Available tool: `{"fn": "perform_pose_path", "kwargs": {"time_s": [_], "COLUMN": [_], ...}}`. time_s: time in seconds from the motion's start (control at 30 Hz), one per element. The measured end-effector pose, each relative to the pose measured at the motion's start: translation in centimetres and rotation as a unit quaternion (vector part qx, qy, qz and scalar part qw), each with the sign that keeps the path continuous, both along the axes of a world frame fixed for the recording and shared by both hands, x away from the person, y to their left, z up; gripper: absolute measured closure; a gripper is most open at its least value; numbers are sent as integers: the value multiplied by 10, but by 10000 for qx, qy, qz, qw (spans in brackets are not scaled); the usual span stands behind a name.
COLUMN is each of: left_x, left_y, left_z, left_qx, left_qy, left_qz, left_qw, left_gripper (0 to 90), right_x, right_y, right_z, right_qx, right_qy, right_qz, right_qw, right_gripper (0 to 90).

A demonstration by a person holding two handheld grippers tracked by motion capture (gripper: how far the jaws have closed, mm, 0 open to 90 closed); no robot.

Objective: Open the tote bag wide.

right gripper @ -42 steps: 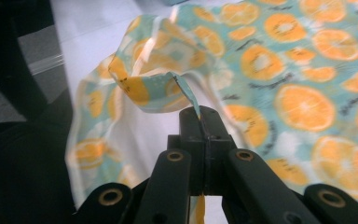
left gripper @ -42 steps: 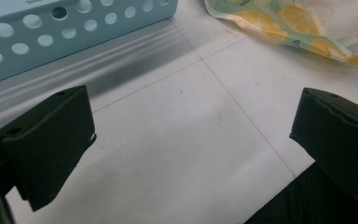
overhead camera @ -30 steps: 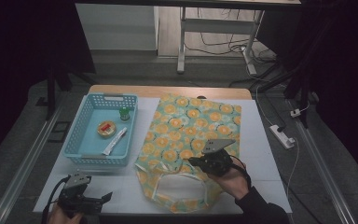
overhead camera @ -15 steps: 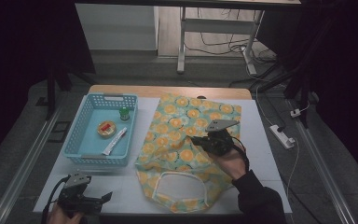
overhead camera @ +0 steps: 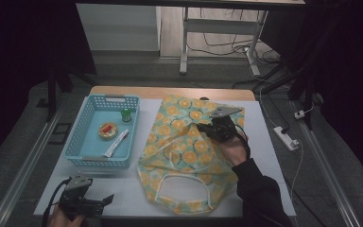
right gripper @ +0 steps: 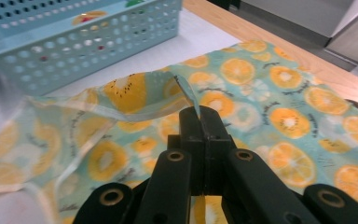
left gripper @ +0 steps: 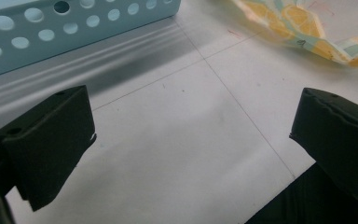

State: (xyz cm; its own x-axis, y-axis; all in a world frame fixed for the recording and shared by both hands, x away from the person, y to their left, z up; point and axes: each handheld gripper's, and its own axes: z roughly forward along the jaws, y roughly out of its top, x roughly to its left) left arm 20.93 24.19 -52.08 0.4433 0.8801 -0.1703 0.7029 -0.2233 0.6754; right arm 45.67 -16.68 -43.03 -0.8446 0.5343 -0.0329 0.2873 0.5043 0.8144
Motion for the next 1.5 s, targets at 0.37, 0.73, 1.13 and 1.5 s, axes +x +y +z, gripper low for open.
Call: {"fn": "perform_pose_path", "kwargs": {"time_s": [0.37, 0.73, 1.13, 1.5], "left_x": [1, 1, 1, 1], "left_y": [0, 1, 1, 2], "left_z": [-1, -1, 0, 0], "left_qx": [-10, -35, -54, -94], "left_qy": [65, 61, 47, 39], "left_qz": [10, 1, -19, -19], "left_qw": [10000, 10000, 10000, 9999], "left_gripper": [0, 0, 0, 0], "right_x": [32, 51, 57, 51], "right_y": [-3, -10, -11, -20], "right_z": [-16, -53, -84, -59], "right_qx": [-126, -434, -978, -585], "right_qy": [-35, 371, 702, 578], "right_qz": [-258, -429, -457, -694], "right_qw": [9996, 9974, 9917, 9942], "right_gripper": [900, 900, 869, 568]}}
